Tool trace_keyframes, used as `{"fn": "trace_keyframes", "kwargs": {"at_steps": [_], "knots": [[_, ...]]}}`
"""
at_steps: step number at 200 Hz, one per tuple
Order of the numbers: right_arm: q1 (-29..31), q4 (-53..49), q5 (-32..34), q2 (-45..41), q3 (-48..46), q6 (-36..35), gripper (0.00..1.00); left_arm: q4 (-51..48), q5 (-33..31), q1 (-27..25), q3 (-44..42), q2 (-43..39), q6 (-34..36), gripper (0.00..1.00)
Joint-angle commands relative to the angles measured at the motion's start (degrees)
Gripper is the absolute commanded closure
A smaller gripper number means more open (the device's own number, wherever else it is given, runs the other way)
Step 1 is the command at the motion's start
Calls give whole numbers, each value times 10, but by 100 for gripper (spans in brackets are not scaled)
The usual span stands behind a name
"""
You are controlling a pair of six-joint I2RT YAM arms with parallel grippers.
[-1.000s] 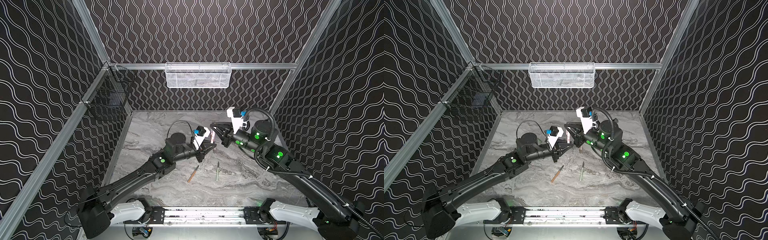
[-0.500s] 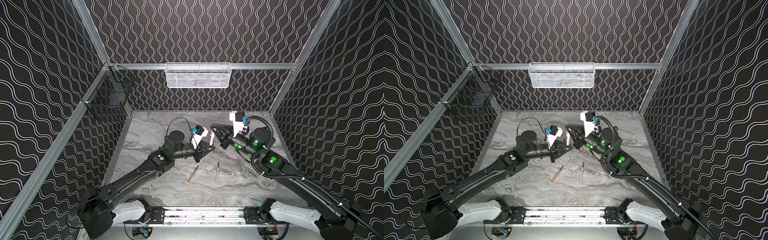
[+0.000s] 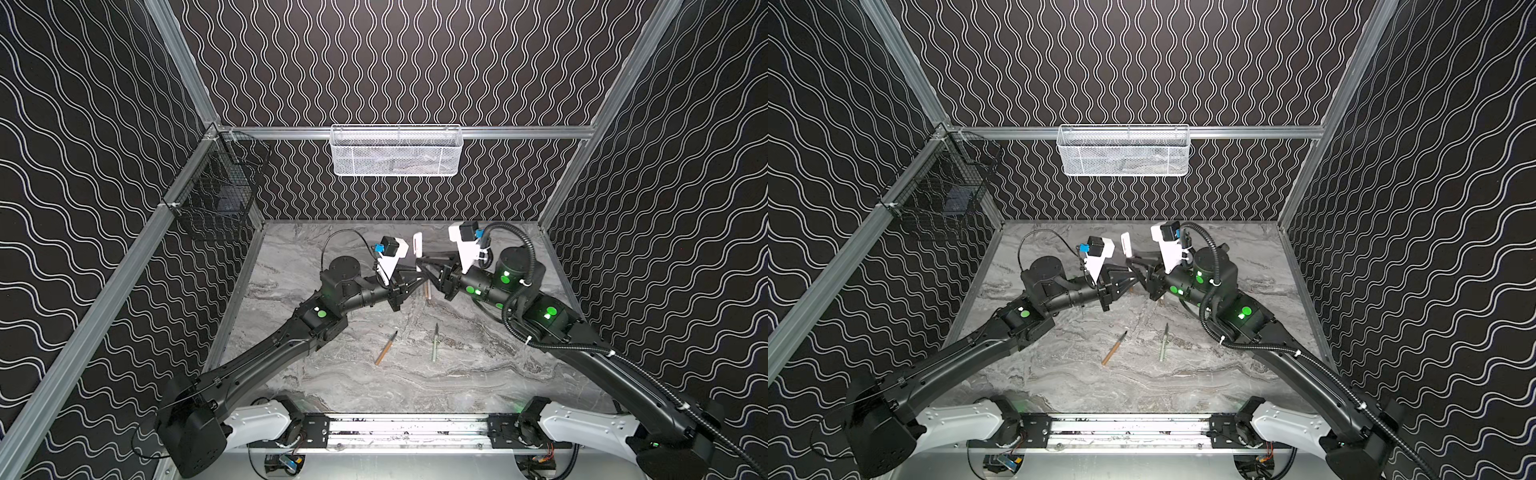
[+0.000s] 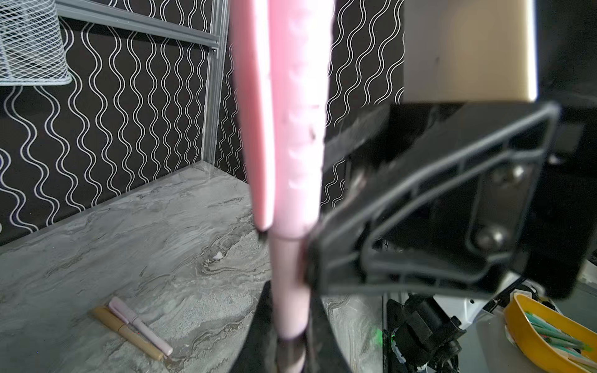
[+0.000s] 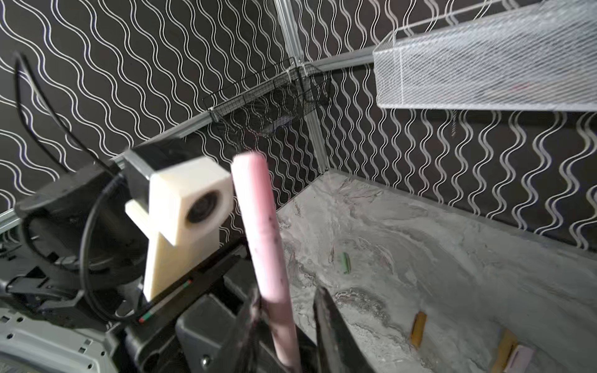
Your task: Insert the pens into the pen caps
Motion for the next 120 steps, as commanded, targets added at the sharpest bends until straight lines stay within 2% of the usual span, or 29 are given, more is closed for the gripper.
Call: {"fn": "trace_keyframes", "kwargs": {"at_steps": [1,17,54,83,120], "knots": [[0,-23,12,-12,31,-32,59,34,-5,-2,1,8,-3,100],[0,-23,13,-24,38,-40,50,34,-4,-3,2,11,-2,100],[0,-18,27,-69,7,-55,42,31,2,-3,2,11,-2,100],[0,-20,22,-76,-12,-58,43,28,7,-2,4,12,-1,100],[0,-25,-15,-31,-4,-48,50,28,6,-3,3,6,1,100]]}}
